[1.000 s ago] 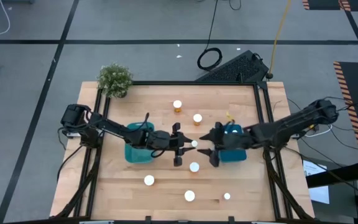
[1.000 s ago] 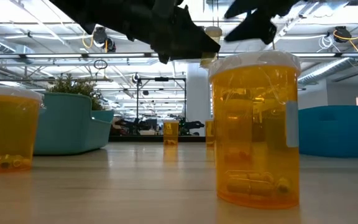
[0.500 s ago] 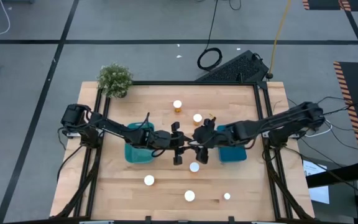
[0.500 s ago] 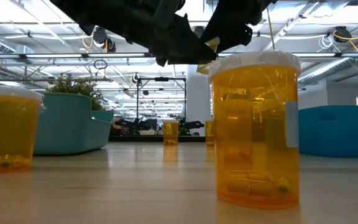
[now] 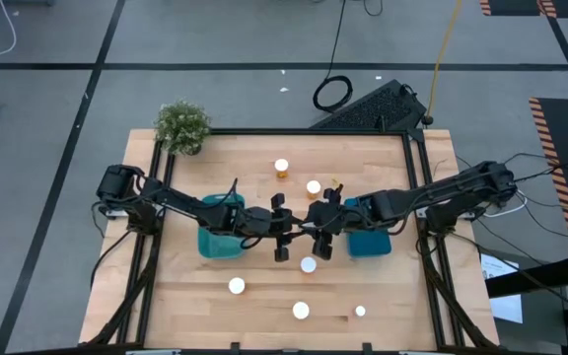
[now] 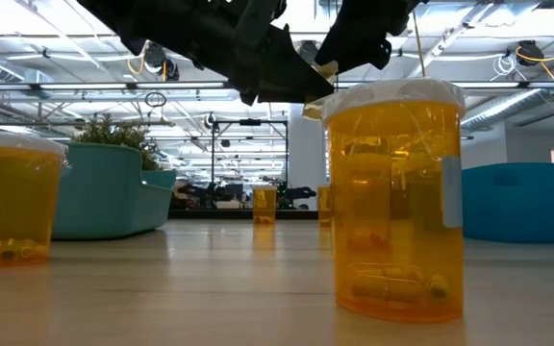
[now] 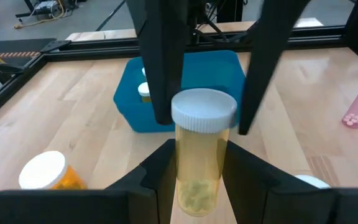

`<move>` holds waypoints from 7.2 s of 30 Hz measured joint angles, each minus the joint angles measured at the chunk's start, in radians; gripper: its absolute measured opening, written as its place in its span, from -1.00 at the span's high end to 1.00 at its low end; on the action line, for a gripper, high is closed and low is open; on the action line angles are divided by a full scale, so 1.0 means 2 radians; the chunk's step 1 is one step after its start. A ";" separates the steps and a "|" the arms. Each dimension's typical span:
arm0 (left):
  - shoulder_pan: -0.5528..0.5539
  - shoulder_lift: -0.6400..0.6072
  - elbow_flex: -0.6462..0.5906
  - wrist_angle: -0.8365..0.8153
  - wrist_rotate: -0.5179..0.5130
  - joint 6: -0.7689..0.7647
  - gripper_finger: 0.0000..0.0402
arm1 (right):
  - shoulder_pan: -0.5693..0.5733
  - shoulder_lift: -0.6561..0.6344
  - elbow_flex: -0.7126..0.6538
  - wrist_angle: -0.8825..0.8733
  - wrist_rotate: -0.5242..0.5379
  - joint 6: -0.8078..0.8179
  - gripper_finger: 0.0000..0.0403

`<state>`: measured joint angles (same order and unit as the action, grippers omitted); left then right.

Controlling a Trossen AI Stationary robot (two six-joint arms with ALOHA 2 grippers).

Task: Pick and place medicine bottles into bin by pill shape (circle, oval)
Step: Put the yellow tablet bottle into the blue bin, then put the purple tablet bottle into the blue bin

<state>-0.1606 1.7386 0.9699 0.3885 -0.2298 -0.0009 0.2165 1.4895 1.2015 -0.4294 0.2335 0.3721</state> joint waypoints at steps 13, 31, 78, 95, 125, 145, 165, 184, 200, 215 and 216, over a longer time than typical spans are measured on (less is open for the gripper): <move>0.000 0.000 0.000 -0.001 0.000 -0.014 0.35 | 0.000 0.000 0.000 -0.001 -0.002 -0.002 0.38; -0.010 0.000 0.000 0.002 -0.004 -0.025 -0.51 | 0.002 -0.081 0.000 -0.180 -0.028 0.062 0.40; -0.016 0.000 0.000 0.033 0.003 -0.028 -0.45 | -0.029 -0.174 -0.260 -0.112 -0.039 0.161 0.13; -0.017 0.000 0.000 0.025 0.002 -0.051 -0.45 | 0.037 -0.223 -0.136 -0.216 -0.033 0.214 0.08; -0.042 0.000 0.000 0.024 -0.008 -0.054 -0.45 | 0.358 0.043 0.077 -0.241 -0.001 0.437 0.08; -0.042 0.000 0.000 0.015 -0.008 -0.045 -0.45 | 0.315 0.104 0.077 -0.211 -0.042 0.311 0.08; -0.042 0.000 0.000 0.013 -0.008 -0.044 -0.45 | 0.287 0.136 0.077 -0.223 -0.094 0.260 -0.08; -0.042 0.000 0.000 0.013 -0.011 -0.041 -0.45 | 0.287 0.136 0.049 -0.193 -0.106 0.245 -0.05; -0.042 0.000 0.000 0.013 -0.017 -0.041 -0.45 | 0.287 0.136 0.017 -0.161 -0.118 0.262 0.28; -0.041 0.000 0.000 0.013 -0.017 -0.040 -0.45 | 0.276 0.107 0.017 -0.161 -0.115 0.266 0.41; -0.040 0.000 0.000 0.013 -0.017 -0.039 -0.45 | 0.273 0.101 0.017 -0.161 -0.115 0.266 0.41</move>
<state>-0.2410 1.7386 0.9703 0.4152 -0.2641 -0.0797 0.7630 1.6917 1.2358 -0.7523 0.0029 0.9040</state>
